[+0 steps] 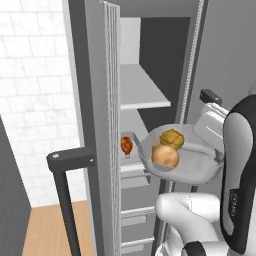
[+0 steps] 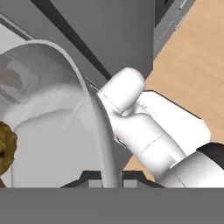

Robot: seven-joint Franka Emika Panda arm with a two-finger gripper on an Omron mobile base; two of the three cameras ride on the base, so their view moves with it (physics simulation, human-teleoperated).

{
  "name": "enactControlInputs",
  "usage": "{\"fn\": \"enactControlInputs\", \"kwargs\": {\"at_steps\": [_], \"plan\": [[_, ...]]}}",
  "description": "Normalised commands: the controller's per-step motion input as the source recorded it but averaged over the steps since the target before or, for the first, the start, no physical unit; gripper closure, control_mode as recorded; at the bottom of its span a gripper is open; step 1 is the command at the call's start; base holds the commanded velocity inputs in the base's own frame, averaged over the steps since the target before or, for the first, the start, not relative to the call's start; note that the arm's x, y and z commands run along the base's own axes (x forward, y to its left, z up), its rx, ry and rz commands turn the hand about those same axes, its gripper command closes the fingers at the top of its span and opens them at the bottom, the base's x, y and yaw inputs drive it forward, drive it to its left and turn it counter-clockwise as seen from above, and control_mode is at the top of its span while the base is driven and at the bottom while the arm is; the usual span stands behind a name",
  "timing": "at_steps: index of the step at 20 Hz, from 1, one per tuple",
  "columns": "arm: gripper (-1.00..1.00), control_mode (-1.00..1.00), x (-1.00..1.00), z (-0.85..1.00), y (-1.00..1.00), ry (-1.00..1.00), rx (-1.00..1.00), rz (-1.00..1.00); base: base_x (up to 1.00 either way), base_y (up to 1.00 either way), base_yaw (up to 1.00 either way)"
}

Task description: Take the meat container that has the chicken drumstick and place it on the second highest rack of the freezer. Then take the vegetable container that has the squashs and place it on the highest rack of the freezer.

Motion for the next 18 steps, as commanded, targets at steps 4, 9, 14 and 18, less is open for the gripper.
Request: {"fn": "enactControlInputs", "kwargs": {"at_steps": [4, 9, 14, 18], "plan": [[1.0, -1.0, 0.65, 0.0, 0.39, -0.1, 0.05, -0.29, 0.0, 0.0, 0.0], [1.0, -1.0, 0.65, 0.0, 0.34, -0.17, 0.06, -0.29, 0.0, 0.0, 0.0], [1.0, -1.0, 1.0, 0.07, 0.01, -0.1, 0.12, -0.25, 0.0, 0.0, 0.0], [1.0, -1.0, 1.0, 0.07, 0.36, -0.1, 0.08, -0.22, 0.0, 0.0, 0.0]]}}
